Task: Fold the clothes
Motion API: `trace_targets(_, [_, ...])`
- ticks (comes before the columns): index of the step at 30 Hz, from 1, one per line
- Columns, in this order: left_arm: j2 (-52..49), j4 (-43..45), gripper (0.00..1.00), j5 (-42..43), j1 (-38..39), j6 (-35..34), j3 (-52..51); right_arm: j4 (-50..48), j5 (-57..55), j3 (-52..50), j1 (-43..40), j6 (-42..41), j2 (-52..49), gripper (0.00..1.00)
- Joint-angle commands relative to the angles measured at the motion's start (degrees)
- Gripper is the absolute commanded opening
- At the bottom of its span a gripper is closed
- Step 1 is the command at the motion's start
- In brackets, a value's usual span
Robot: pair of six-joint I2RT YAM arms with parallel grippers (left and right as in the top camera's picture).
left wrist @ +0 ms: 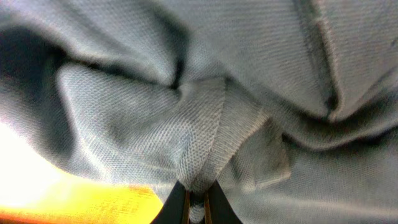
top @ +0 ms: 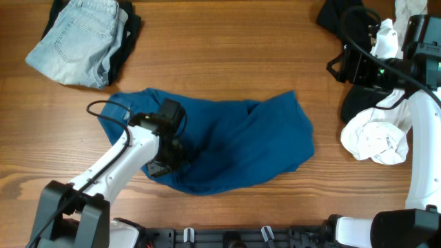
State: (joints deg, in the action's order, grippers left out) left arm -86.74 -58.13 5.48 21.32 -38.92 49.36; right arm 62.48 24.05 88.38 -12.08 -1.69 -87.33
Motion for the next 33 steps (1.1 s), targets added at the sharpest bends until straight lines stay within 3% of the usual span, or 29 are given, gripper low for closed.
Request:
trace_targets(1, [0.6, -6.2, 0.04, -1.3, -2.3, 4.2, 11.8, 0.3, 3.0, 0.1, 0.2, 0.0, -0.4, 0.8])
trace_targets(5, [1.7, -12.0, 0.04, -6.9, -3.0, 5.3, 26.8, 2.4, 3.0, 0.1, 0.5, 1.4, 0.5, 0.78])
trace_targets(12, [1.7, -11.8, 0.04, -12.5, -3.3, 8.6, 43.5, 6.1, 2.8, 0.1, 2.7, 2.0, 4.2, 0.89])
trace_targets(18, [1.8, -4.8, 0.04, -14.6, -5.6, 8.7, 45.3, 10.4, 3.0, -1.1, 7.7, 4.7, 4.7, 0.93])
trace_targets(26, [1.8, 5.4, 0.04, -14.4, -10.0, 8.7, 45.5, 8.1, 6.0, -7.8, 16.0, 6.8, 4.7, 0.92])
trace_targets(33, [3.7, 10.9, 0.04, -13.9, -9.8, 9.0, 48.3, 1.1, 3.6, -16.5, 20.0, -2.3, 4.7, 0.92])
